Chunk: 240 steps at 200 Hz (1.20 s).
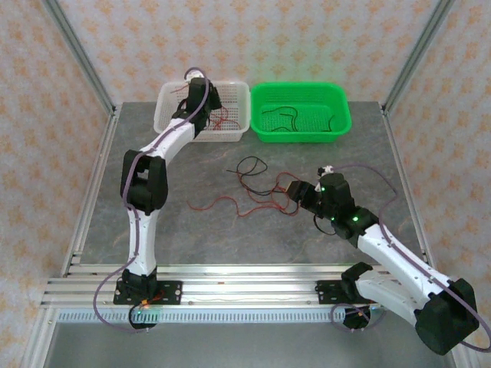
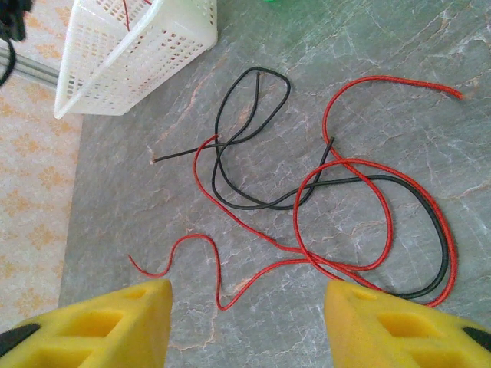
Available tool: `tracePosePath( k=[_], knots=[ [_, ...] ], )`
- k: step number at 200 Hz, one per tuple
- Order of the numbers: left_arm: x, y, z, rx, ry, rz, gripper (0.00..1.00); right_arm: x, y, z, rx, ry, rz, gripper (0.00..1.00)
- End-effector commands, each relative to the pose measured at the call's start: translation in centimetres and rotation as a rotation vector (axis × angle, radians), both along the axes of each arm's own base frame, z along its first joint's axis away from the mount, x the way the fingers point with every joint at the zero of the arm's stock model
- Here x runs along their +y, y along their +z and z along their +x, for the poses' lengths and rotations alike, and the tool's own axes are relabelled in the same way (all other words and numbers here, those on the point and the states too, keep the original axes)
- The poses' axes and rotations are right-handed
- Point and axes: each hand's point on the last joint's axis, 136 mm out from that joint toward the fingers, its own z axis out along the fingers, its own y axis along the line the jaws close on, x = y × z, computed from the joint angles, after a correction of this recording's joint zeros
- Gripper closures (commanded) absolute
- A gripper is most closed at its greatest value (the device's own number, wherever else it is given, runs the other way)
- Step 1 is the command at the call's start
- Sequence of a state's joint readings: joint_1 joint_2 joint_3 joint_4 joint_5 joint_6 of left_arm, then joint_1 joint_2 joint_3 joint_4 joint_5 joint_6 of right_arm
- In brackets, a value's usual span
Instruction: Untangle the cables
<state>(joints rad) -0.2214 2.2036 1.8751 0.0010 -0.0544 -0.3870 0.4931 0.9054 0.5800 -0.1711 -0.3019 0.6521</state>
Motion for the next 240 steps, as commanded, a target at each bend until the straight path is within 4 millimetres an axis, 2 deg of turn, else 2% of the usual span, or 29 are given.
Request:
tracePosePath(
  k=[1, 30, 52, 80, 114, 128, 148, 182, 209, 240],
  knots=[
    [1.8, -1.8, 0.5, -0.006, 0.084, -0.078, 1.00, -0.1, 0.8, 0.3, -0.017, -0.010, -0.013, 0.45],
    [3.6, -4.3, 0.2, 0.053, 0.153, -0.132, 1.00, -0.1, 0.8, 0.3, -0.015, -0.010, -0.018, 0.45],
    [4.1, -5.9, 0.5, 0.101, 0.164, -0.193, 1.00, -0.2, 0.8, 0.3, -0.015, -0.012, -0.019, 0.45],
    [3.3, -7.4, 1.1, 0.160, 0.120, -0.250, 0.94, -0.2, 0.9, 0.4, -0.015, -0.013, -0.025, 0.45],
    [1.8, -7.6, 1.9, 0.192, 0.058, -0.306, 0.84, -0.3, 1.0, 0.4, -0.014, -0.015, -0.033, 0.45],
    [1.4, -7.1, 2.0, 0.189, 0.038, -0.325, 0.77, -0.3, 1.0, 0.4, -0.011, -0.015, -0.037, 0.45],
    [0.8, -5.8, 2.0, 0.179, 0.006, -0.342, 0.59, -0.5, 0.8, 0.3, -0.001, -0.022, -0.048, 0.45],
    [0.2, -2.0, 1.3, 0.154, -0.044, -0.344, 0.37, -1.0, -0.3, 0.2, 0.042, -0.040, -0.090, 0.45],
    [0.6, 1.0, 0.1, 0.169, -0.039, -0.325, 0.30, -1.4, -1.6, 0.1, 0.081, -0.057, -0.130, 0.45],
    [1.0, 3.5, -2.1, 0.187, -0.035, -0.307, 0.29, -1.1, -2.9, 0.1, 0.118, -0.064, -0.208, 0.45]
  ],
)
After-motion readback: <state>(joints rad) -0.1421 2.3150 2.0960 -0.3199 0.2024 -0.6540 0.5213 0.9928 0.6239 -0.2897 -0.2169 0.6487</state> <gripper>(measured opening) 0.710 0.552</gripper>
